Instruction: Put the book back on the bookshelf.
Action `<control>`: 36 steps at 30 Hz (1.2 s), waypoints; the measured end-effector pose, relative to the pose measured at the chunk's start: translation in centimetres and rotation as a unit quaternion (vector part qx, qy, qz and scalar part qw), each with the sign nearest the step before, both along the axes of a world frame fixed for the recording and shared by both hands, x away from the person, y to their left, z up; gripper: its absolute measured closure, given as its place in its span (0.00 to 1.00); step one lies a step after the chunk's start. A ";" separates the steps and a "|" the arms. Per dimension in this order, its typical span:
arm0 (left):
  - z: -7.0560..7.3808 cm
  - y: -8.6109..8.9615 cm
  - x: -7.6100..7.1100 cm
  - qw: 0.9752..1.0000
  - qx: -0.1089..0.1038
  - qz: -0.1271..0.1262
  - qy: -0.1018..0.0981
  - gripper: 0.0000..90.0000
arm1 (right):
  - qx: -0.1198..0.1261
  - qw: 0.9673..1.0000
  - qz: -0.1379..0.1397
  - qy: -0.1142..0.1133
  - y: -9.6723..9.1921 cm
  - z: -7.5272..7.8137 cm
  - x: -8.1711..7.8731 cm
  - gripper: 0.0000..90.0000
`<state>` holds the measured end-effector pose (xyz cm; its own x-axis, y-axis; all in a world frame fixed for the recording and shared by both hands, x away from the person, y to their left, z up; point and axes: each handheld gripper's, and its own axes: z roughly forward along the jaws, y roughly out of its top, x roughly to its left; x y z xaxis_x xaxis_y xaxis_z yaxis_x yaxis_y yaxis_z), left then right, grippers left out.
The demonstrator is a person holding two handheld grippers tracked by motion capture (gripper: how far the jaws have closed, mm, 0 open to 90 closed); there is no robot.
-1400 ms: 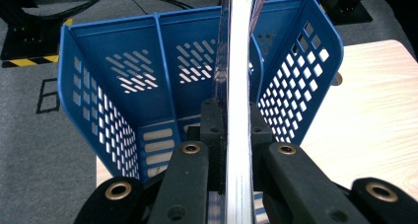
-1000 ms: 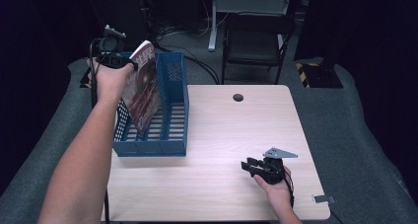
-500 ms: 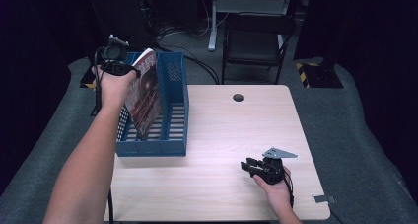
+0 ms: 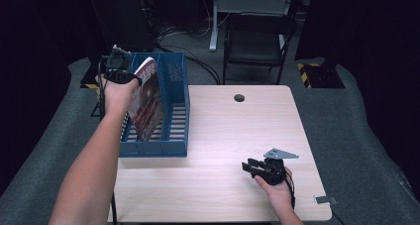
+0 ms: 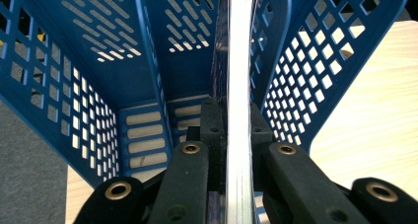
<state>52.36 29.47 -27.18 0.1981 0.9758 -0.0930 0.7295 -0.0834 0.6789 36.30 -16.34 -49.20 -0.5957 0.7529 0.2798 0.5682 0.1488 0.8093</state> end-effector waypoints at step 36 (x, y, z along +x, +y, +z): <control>-2.0 1.3 -2.5 0.999 -0.020 -0.005 -0.046 0.88 | -0.001 1.000 0.002 0.001 0.2 -0.1 0.0 0.70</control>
